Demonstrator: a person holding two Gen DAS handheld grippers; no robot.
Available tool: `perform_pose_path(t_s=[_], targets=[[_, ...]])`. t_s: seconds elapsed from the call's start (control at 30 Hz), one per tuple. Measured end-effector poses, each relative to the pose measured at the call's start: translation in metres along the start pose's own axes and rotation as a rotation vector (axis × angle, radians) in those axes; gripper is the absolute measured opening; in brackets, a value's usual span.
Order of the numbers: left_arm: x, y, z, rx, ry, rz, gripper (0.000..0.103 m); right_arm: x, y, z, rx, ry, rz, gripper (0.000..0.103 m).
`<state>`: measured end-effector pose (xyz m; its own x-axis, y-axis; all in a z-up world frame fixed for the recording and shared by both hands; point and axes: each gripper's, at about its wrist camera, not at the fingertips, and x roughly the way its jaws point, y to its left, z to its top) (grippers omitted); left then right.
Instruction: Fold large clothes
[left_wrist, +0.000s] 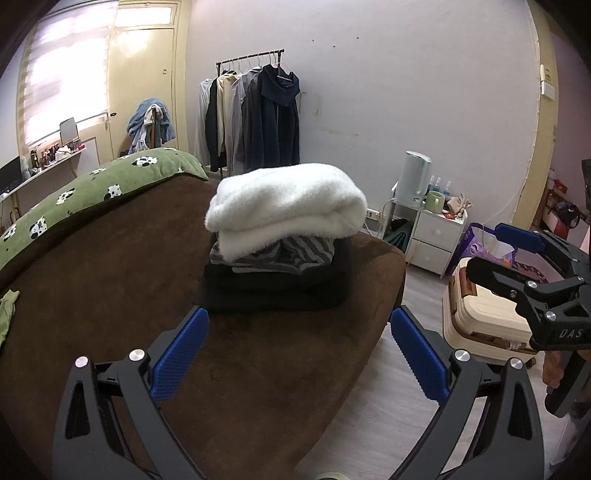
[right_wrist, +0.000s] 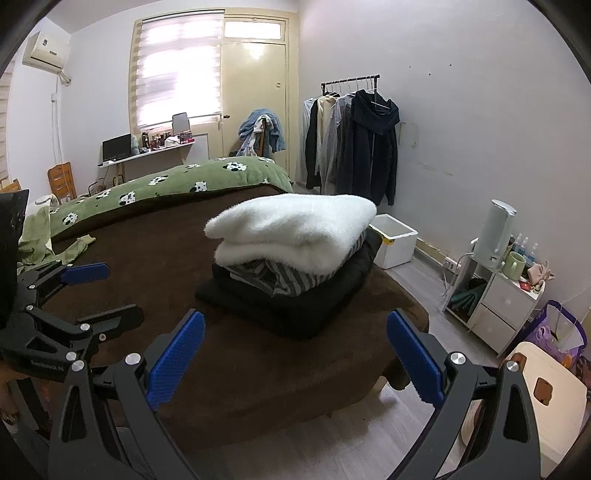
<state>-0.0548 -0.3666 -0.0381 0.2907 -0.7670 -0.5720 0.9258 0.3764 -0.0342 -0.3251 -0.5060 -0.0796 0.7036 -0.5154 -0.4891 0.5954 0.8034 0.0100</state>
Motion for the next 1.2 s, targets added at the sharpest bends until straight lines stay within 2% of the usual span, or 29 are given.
perform_pose_path(t_s=[0.5, 0.7, 1.2], targets=[[0.008, 0.005, 0.005, -0.047, -0.007, 0.056, 0.097, 0.016, -0.008, 0.001, -0.01, 0.006, 0.009, 0.097], [0.01, 0.007, 0.006, -0.057, -0.003, 0.057, 0.097, 0.02, -0.008, 0.001, -0.016, 0.015, 0.014, 0.097], [0.007, 0.014, 0.004, -0.052, -0.008, 0.109, 0.097, 0.026, -0.004, 0.002, -0.029, 0.029, 0.024, 0.097]])
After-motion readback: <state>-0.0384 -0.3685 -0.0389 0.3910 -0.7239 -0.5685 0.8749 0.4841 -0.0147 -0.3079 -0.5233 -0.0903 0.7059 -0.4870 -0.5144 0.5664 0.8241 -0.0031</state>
